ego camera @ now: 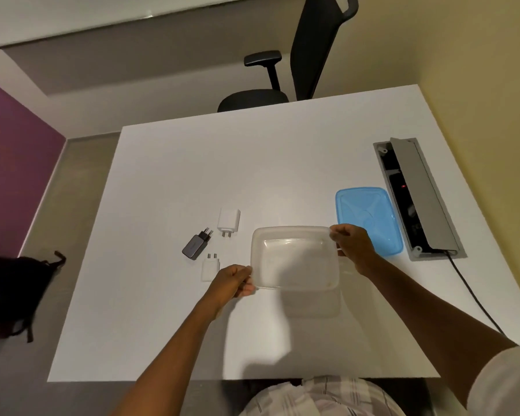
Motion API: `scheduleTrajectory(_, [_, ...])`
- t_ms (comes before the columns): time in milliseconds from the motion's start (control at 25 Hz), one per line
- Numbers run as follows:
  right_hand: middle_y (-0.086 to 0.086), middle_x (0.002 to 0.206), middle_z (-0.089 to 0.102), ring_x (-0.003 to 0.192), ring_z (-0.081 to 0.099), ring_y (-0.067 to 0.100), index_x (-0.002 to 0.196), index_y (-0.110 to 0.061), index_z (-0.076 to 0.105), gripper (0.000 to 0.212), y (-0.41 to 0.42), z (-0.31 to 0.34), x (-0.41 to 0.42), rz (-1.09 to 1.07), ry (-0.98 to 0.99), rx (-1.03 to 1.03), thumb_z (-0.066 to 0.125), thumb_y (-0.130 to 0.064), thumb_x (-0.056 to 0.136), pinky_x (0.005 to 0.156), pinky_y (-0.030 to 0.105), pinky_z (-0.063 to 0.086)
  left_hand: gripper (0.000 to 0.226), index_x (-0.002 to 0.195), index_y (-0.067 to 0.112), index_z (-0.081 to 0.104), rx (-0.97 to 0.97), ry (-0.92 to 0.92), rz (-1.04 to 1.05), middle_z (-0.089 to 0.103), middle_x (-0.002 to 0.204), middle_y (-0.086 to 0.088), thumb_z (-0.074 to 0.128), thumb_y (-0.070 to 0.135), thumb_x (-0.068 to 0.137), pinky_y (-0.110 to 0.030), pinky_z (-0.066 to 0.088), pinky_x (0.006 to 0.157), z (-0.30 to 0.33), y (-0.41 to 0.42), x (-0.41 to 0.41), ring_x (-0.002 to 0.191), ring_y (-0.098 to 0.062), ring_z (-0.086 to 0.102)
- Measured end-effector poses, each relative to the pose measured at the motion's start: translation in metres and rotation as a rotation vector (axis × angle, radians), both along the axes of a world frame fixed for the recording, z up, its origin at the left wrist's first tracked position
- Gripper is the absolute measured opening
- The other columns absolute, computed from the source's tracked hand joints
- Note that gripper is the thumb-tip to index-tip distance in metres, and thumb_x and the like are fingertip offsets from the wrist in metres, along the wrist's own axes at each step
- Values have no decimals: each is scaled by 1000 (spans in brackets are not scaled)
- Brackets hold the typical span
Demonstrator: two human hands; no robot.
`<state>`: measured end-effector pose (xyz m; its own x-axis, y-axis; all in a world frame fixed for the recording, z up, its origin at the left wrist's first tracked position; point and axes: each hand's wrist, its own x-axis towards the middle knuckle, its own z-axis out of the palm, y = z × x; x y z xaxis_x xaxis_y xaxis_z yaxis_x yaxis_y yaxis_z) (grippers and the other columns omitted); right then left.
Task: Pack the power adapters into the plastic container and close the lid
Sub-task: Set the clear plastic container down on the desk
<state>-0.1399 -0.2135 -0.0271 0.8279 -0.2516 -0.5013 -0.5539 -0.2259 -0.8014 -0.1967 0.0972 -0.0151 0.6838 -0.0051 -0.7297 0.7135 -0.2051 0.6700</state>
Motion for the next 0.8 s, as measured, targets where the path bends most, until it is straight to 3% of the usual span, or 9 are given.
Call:
scheduleTrajectory(160, [17,102,71,87,67,31,107,-7,69,19,-2,-6,2,55,28,17,63,-16,91,83,48,59,22,95,8,65,-3,18,29,75,84,-14,56,28,97,-20,54,61,-8,-6,-19,83,-28,76])
scheduleTrajectory(320, [20,103,70,91,68,37,107,-5,68,19,-3,-9,1,73,52,33,61,-15,92,86,52,58,25,100,8,67,12,20,35,76,86,-15,53,28,97,-25,53,69,-12,-8,-27,86,-31,76])
scheduleTrajectory(440, [16,99,69,85,65,31,102,-5,68,17,-5,-6,2,70,44,-14,59,-16,92,81,44,58,25,106,7,68,4,12,35,72,86,-14,52,24,97,-23,54,70,-12,-7,-30,77,-23,74])
scheduleTrajectory(560, [16,87,64,83,59,29,91,2,65,17,-5,-2,3,58,-20,-160,55,-11,87,77,41,52,19,98,9,68,5,-14,44,68,84,-12,52,19,97,-23,55,67,-8,1,-30,72,-21,70])
scheduleTrajectory(800, [7,109,66,97,59,18,112,-6,63,22,24,25,11,-13,-237,-222,53,-10,93,79,21,42,19,104,5,68,54,-82,101,69,89,-12,52,12,97,-24,59,66,2,39,-28,72,-20,73])
